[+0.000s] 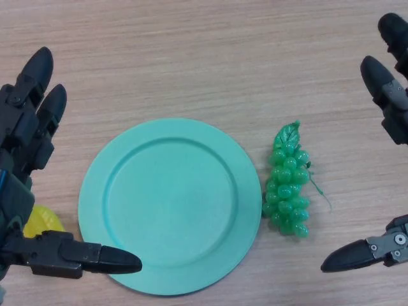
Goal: Pick up the green grapes and place it on the plate
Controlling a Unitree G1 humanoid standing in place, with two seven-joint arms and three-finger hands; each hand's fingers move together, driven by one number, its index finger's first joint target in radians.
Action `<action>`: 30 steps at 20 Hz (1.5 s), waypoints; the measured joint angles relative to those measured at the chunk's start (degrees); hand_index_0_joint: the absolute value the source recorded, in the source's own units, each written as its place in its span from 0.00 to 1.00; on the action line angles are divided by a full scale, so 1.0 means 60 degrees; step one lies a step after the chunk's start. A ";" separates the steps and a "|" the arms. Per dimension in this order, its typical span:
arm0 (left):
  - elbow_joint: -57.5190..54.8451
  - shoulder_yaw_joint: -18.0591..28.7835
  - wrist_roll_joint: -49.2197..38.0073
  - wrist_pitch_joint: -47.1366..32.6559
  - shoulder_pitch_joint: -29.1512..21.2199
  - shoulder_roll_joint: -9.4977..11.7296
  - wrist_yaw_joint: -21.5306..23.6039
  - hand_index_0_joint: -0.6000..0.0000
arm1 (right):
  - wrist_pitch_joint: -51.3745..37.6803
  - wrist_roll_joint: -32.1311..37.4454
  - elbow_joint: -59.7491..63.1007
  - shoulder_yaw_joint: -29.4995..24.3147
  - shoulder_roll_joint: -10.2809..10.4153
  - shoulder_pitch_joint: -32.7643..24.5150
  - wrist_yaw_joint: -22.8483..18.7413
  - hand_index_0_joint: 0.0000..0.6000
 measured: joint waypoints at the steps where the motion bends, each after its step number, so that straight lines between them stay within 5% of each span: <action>1: 0.0004 0.0001 0.0000 0.0000 0.0001 0.0000 -0.0040 1.00 | 0.0004 -0.0001 0.0000 0.0015 0.0007 -0.0004 0.0000 0.00; 8: 0.0007 0.0021 -0.0010 0.0000 0.0035 0.0000 -0.0158 1.00 | 0.0165 -0.0394 0.0000 0.0244 0.0046 -0.0026 0.0001 0.00; 12: 0.0686 0.0024 -0.0021 -0.0253 -0.0012 0.0000 -0.0158 1.00 | 0.0688 -0.0787 0.0001 0.0243 0.0516 -0.0210 0.0364 0.00; 20: 0.1151 0.0016 -0.0007 -0.0743 0.0048 -0.0002 -0.0157 1.00 | 0.0229 -0.3177 0.2562 0.1291 0.0576 -0.1404 0.0651 0.00; 30: 0.1706 0.0028 0.0015 -0.1017 0.0024 -0.0003 -0.0154 1.00 | -0.1610 -0.6814 0.6470 0.1880 0.0573 -0.2976 0.2243 0.00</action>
